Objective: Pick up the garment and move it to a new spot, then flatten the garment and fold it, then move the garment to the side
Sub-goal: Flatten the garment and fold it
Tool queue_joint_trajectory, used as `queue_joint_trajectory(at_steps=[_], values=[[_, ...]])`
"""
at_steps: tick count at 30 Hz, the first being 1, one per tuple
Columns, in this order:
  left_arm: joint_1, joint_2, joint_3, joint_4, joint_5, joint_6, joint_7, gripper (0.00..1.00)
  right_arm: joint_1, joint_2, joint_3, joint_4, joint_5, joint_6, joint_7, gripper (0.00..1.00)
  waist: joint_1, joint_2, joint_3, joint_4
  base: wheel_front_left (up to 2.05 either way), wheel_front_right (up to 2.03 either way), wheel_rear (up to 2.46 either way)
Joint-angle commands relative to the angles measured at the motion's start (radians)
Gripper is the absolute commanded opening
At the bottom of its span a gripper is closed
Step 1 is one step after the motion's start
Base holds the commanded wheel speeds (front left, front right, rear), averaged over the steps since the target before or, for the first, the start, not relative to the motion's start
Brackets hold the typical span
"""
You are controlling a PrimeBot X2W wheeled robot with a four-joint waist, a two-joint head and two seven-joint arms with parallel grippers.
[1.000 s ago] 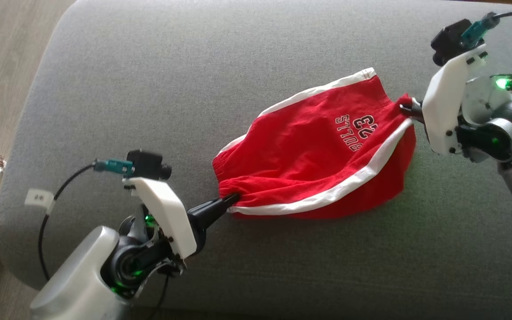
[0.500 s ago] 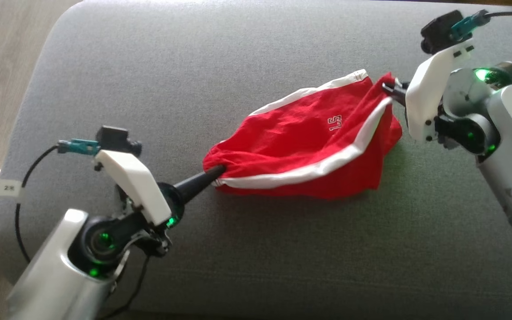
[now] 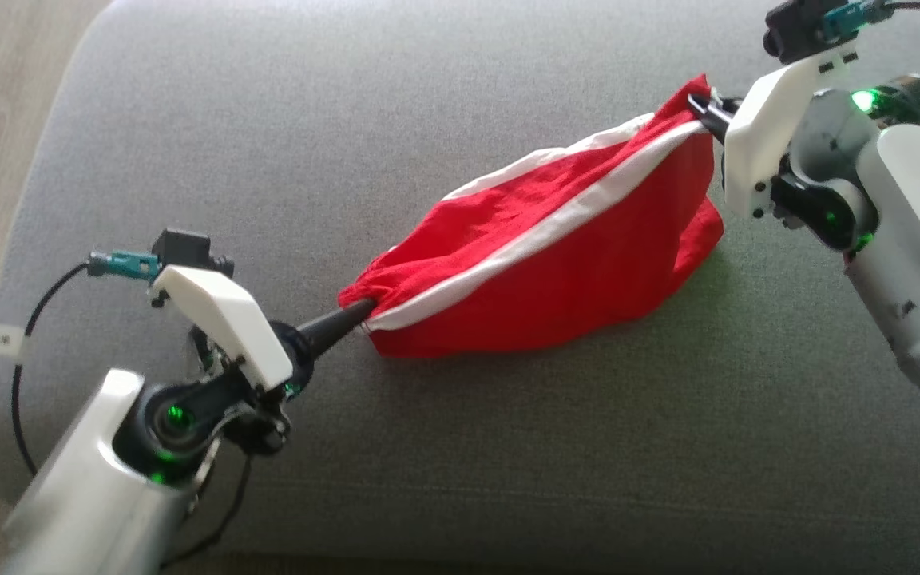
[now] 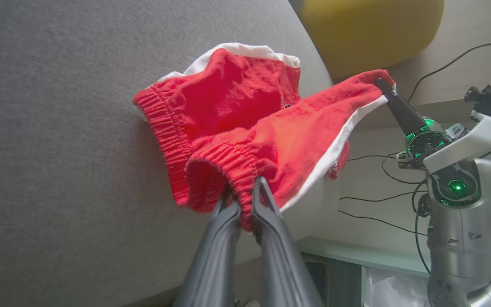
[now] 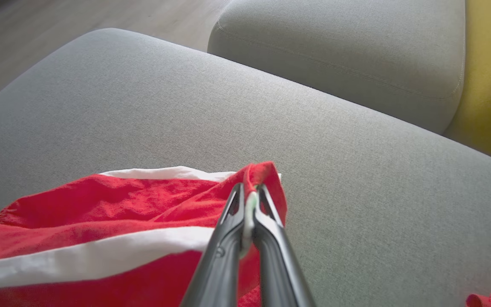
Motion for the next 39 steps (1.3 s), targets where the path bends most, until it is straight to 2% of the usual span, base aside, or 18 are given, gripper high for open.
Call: queue_joint_trajectory(at_steps=[1, 14, 25, 39], values=[[-0.082, 0.027, 0.043, -0.012, 0.008, -0.005, 0.003, 0.0, -0.045, 0.014, 0.004, -0.007, -0.012, 0.0, -0.021, 0.0, 0.0, 0.0, 0.01, -0.001, 0.0, 0.0, 0.0], [-0.247, -0.029, 0.015, 0.183, 0.035, -0.023, 0.025, 0.0, -0.155, 0.067, 0.064, 0.207, -0.068, 0.0, -0.068, 0.0, 0.0, 0.0, 0.096, -0.001, 0.0, 0.0, 0.0], [-0.365, -0.081, 0.013, 0.326, 0.061, -0.066, -0.013, 0.0, -0.222, 0.111, 0.106, 0.301, -0.071, 0.0, -0.124, 0.0, 0.0, 0.0, 0.169, 0.005, 0.0, 0.0, 0.0], [-0.416, -0.103, -0.009, 0.442, 0.094, -0.118, -0.04, 0.0, -0.281, 0.123, 0.099, 0.441, -0.087, 0.0, -0.229, 0.0, 0.0, 0.0, 0.201, 0.017, 0.0, 0.0, 0.0]])
